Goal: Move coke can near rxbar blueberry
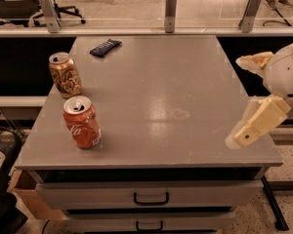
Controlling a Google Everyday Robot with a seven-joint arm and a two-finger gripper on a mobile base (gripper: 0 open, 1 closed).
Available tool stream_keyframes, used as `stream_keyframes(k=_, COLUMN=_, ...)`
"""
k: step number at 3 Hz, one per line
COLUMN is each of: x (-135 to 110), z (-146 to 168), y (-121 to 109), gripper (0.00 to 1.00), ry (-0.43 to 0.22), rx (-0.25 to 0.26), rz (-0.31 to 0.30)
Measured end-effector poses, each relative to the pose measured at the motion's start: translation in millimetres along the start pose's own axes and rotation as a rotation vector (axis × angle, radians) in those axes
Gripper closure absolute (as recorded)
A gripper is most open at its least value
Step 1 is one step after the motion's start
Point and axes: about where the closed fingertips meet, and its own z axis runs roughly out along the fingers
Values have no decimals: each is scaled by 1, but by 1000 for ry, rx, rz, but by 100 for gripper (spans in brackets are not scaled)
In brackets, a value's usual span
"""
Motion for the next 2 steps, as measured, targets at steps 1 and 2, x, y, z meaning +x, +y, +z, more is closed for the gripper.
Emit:
stream_keyframes(k=1, x=-25, z=9, y=5, gripper=0, ry=-176, rx=17, rz=5)
stream_keyframes(k=2, x=-51, z=19, y=18, gripper=0, ry=-339, rx=-1, rz=18)
